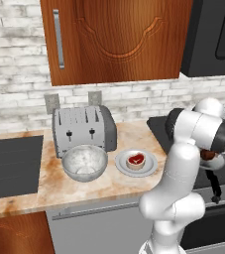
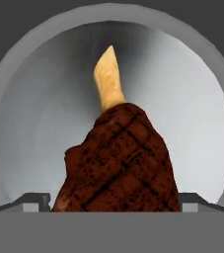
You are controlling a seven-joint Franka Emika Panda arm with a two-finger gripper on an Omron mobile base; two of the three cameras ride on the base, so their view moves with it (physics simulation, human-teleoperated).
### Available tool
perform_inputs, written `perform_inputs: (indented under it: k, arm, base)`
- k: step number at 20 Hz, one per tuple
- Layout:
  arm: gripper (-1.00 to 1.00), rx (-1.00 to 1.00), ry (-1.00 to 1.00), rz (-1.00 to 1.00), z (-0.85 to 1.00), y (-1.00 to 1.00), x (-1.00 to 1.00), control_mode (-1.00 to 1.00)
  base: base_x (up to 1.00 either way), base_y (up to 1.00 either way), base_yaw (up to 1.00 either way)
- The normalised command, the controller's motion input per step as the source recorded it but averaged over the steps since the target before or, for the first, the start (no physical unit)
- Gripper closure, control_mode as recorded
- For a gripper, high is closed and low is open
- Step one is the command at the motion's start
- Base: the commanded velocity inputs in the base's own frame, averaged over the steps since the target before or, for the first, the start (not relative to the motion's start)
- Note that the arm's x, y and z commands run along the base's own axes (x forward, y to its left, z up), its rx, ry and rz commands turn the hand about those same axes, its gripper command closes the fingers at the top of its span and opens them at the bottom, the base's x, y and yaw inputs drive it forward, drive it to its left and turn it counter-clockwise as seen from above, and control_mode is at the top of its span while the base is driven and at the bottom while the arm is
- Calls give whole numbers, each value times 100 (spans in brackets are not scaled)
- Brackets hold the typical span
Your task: Place one of the steaks on the plate and the other in the bowl. Then place the bowl in the fridge.
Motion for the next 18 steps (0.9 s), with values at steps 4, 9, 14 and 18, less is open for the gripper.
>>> perform_inputs:
  k: [4,9,14,18]
  arm:
    - [100,-6,-18,12,73,97,-63,-100]
    - [100,-7,-9,21,75,100,-67,-100]
    - [100,-11,1,33,66,100,-65,-100]
    - [100,-4,0,28,54,100,-55,-100]
  base:
    - [0,0,0]
    - [0,0,0]
    - [0,0,0]
    - [0,0,0]
